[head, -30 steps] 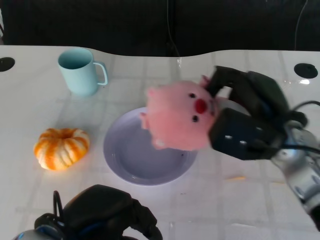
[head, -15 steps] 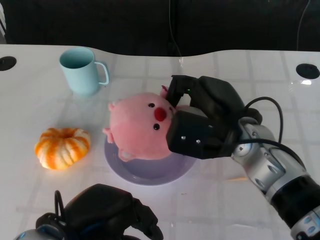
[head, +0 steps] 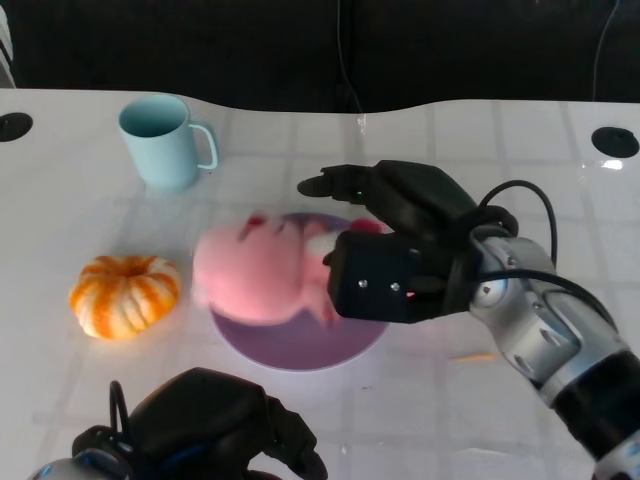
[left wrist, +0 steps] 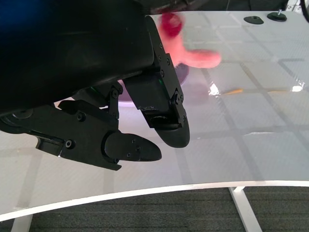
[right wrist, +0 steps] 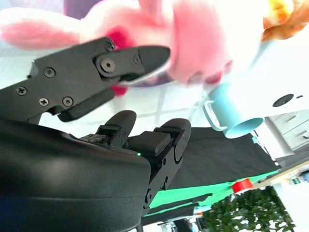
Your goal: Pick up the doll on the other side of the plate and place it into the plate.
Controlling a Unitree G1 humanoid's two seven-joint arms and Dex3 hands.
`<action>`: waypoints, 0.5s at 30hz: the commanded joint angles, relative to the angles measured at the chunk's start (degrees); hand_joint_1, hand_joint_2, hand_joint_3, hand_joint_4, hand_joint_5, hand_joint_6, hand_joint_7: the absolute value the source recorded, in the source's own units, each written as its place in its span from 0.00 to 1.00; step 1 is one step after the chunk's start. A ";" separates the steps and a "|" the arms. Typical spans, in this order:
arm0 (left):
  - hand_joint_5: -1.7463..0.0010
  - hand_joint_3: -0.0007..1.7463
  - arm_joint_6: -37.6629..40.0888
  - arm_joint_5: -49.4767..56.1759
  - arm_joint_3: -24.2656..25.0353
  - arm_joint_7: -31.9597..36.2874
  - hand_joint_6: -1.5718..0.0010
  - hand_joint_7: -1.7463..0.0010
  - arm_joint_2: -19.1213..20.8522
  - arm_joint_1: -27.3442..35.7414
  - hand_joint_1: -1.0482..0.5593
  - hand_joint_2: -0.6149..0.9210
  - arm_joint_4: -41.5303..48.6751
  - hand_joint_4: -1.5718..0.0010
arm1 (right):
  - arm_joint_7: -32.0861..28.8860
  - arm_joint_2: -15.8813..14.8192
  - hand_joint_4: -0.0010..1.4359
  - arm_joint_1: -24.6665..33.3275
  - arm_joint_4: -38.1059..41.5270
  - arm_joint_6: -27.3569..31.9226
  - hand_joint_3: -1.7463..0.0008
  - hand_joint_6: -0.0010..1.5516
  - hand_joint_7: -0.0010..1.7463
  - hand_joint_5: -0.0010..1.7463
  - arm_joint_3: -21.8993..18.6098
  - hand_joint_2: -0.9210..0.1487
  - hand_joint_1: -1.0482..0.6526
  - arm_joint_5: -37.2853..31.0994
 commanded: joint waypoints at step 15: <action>0.25 0.14 0.64 0.50 0.24 -0.56 0.31 0.99 1.21 -0.76 0.49 1.00 -0.34 0.52 | 5.53 -11.07 0.49 14.81 -25.17 -3.27 0.89 0.51 0.08 0.42 -11.21 0.00 0.36 8.56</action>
